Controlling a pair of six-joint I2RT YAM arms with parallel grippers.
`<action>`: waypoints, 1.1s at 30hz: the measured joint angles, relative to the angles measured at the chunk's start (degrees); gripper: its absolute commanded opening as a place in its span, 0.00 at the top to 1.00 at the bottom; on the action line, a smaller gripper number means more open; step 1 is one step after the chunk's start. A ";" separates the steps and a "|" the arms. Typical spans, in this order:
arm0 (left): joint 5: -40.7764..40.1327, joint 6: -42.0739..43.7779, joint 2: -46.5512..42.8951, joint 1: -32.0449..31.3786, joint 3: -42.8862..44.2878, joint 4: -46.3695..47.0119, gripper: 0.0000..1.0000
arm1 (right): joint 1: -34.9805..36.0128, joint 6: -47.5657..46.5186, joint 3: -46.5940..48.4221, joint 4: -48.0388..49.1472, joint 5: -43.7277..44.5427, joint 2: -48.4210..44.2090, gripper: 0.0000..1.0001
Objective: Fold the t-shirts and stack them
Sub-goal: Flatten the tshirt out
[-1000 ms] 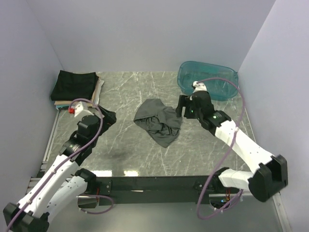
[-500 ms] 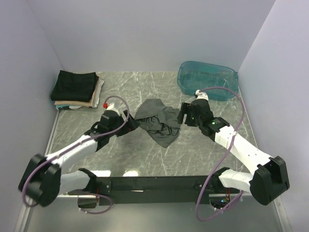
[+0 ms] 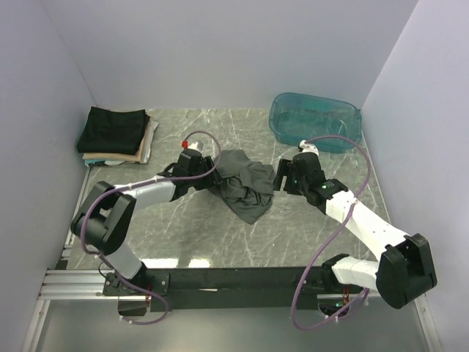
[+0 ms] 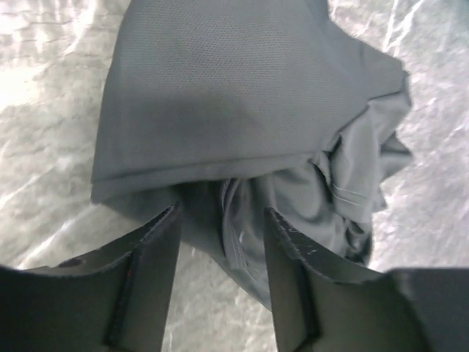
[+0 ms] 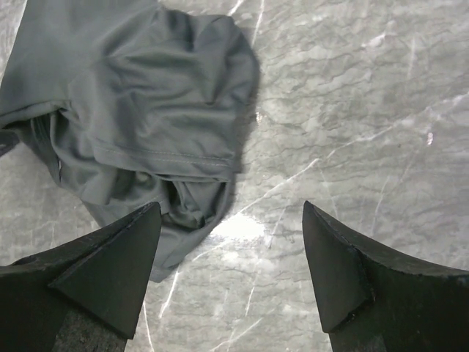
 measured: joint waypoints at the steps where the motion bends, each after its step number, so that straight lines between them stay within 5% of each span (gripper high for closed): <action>1: 0.11 0.31 1.27 -0.11 0.74 0.11 0.48 | -0.50 -0.04 -0.04 0.02 -0.28 0.02 0.16; 8: 1.22 1.53 5.60 -1.14 3.21 -0.22 0.55 | -3.89 -0.07 -0.90 0.98 -2.89 1.40 0.18; 14: 0.55 2.10 7.96 -2.03 4.98 -0.76 0.83 | -4.79 -0.92 -0.94 1.42 -5.64 3.67 0.21; 15: 0.13 2.34 8.13 -2.05 5.14 -0.90 0.99 | -4.79 -1.16 -0.96 1.68 -6.29 3.80 0.21; 22: -3.54 2.84 7.52 -2.12 5.55 -1.77 0.99 | -4.76 -2.21 -1.05 4.09 -10.54 6.80 0.24; 33: -6.78 2.49 -7.48 -2.16 -2.82 -0.66 0.99 | -4.66 -0.02 3.69 6.62 -13.53 19.19 0.38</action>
